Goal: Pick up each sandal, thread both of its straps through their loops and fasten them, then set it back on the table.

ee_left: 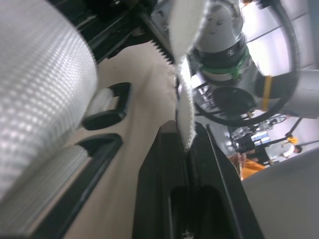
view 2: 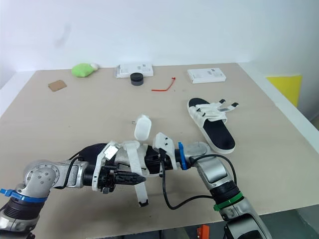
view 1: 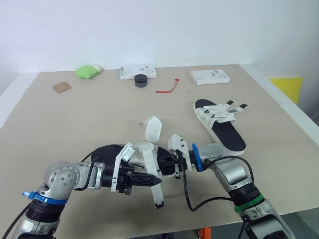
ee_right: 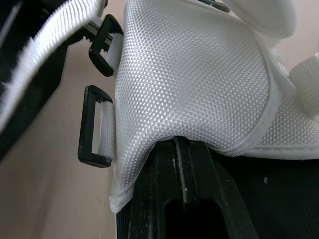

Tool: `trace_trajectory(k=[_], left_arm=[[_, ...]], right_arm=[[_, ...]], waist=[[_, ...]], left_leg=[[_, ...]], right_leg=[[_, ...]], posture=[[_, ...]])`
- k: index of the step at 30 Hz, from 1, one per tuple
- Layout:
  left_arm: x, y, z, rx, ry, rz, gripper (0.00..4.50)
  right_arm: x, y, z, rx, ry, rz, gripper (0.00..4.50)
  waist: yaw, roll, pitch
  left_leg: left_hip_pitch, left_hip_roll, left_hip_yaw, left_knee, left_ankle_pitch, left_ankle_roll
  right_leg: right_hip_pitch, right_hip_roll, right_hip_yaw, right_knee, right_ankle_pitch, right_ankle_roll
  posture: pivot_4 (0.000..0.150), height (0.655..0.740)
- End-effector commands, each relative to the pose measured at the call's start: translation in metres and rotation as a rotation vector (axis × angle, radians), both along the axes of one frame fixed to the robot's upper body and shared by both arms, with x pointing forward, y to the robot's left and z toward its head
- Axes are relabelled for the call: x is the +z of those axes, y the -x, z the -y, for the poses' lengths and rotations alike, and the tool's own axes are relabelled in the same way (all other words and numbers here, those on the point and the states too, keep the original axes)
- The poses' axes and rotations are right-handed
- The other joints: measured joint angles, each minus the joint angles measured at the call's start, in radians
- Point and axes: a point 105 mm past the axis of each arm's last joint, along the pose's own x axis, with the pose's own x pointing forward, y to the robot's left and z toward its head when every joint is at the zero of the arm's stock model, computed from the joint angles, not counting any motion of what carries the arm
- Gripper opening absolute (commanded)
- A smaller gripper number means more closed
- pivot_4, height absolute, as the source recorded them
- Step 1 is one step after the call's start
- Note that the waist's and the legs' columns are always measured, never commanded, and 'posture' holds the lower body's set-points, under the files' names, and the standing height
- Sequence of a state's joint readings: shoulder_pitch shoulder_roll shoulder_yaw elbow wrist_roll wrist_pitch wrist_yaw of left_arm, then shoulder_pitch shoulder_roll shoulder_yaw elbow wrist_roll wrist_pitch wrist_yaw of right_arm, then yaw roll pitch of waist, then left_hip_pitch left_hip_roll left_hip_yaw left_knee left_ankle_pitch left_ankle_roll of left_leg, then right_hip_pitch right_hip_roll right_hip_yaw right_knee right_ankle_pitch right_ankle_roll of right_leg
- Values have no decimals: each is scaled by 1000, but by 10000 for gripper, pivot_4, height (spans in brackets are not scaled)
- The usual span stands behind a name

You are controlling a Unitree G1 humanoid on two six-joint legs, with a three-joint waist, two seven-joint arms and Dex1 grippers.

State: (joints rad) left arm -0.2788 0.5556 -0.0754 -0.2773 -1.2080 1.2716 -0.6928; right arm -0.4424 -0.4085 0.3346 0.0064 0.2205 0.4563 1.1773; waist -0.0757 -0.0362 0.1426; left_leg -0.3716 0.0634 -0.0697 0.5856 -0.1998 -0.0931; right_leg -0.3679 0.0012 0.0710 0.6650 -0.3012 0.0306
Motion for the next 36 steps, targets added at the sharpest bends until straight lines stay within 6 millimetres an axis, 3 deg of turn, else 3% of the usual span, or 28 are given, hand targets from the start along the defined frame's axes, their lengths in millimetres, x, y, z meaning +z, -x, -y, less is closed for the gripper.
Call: trace_trajectory(k=[1, 5, 9, 12, 20, 29, 36], left_arm=[[11, 1, -9, 7, 35, 16, 565], [36, 2, -22, -39, 69, 49, 565], [72, -17, -35, -54, 96, 103, 565], [86, -28, -41, -73, 91, 102, 565], [82, -48, -44, -158, 9, 61, 565], [86, -85, -43, -158, -3, 67, 565], [86, -83, -43, -229, -28, 36, 565]], right_arm=[[-53, 21, 2, 5, 126, -205, 0], [-53, 21, 2, 6, 125, -207, 0], [-54, 20, 2, 8, 123, -211, 0], [-53, 19, 0, 10, 120, -211, 0], [-52, 18, -4, 14, 109, -208, 0], [-54, 23, -4, 0, 99, -220, 0], [-54, 25, -4, -15, 94, -223, 0]], waist=[[-2, 0, 0], [-4, 0, 1], [-3, -1, 2], [-8, -2, 2], [-17, -2, 4], [-21, -2, 4], [-23, -2, 4]], left_leg=[[0, 0, 0, 0, 0, 0], [-1, 1, 0, -1, -2, 0], [-2, 2, -1, -1, -2, 0], [-2, 2, 0, -1, -3, -1], [-2, 4, -1, -2, -4, 0], [-2, 5, -1, -2, -5, 2], [-2, 5, -1, -2, -8, 7]], right_leg=[[0, 0, 0, 0, 0, 0], [-2, 2, 1, 0, 1, 2], [-3, 4, 0, 1, 1, 1], [-3, 4, 1, 0, 1, 1], [-5, 8, 1, 1, 0, 0], [-5, 9, 2, 1, 0, -1], [-5, 10, 2, 2, -3, -2]], posture=[[1500, 7400], [1500, 7400], [1500, 7400], [1500, 7400], [1500, 7400], [1500, 7400], [1500, 7400]])
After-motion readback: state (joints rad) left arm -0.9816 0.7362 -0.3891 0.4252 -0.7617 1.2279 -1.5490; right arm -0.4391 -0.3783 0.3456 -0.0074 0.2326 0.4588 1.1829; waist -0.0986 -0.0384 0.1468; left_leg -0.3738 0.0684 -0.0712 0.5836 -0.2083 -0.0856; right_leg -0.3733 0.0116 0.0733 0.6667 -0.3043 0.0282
